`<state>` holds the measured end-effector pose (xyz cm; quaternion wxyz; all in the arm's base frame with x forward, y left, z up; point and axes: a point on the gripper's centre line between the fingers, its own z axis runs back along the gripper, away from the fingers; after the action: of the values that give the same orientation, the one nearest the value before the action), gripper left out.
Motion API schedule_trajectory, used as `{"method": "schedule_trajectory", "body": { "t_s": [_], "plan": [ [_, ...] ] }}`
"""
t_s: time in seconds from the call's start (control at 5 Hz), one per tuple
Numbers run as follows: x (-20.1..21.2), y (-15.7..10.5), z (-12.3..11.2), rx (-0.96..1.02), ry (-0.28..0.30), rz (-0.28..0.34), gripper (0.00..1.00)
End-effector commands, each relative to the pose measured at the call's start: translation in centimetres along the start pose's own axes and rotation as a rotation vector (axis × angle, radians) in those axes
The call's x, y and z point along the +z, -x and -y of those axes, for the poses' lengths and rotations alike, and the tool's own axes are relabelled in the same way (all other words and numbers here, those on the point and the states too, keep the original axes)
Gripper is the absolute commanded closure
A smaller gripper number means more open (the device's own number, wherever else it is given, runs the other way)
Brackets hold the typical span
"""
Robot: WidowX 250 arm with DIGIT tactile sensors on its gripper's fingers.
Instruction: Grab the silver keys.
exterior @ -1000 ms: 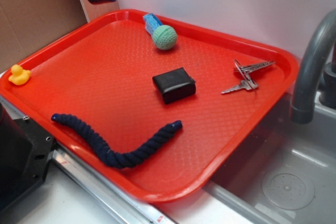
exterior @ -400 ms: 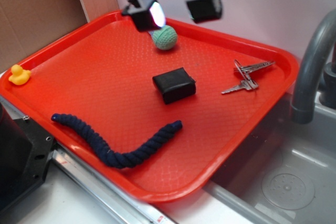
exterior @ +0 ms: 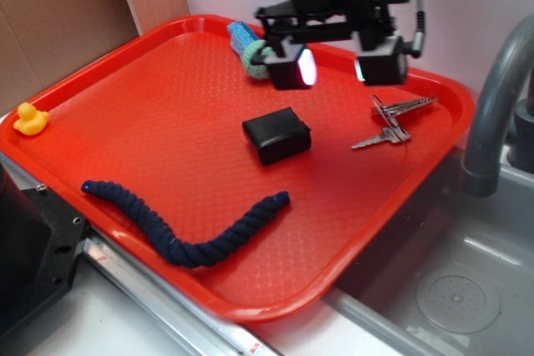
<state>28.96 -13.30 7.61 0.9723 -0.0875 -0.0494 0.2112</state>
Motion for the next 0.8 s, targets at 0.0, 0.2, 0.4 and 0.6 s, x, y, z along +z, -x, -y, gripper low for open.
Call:
{"method": "schedule_trajectory", "body": {
  "t_s": [0.0, 0.2, 0.4, 0.6],
  "plan": [
    [-2.1, -2.9, 2.1, -0.036, 0.075, 0.01, 0.0],
    [-3.2, -2.8, 2.6, -0.045, 0.045, -0.013, 1.0],
    [-3.5, -3.1, 2.3, -0.044, 0.034, -0.016, 1.0],
    [-3.0, -3.2, 2.0, -0.064, 0.043, -0.021, 1.0]
  ]
}}
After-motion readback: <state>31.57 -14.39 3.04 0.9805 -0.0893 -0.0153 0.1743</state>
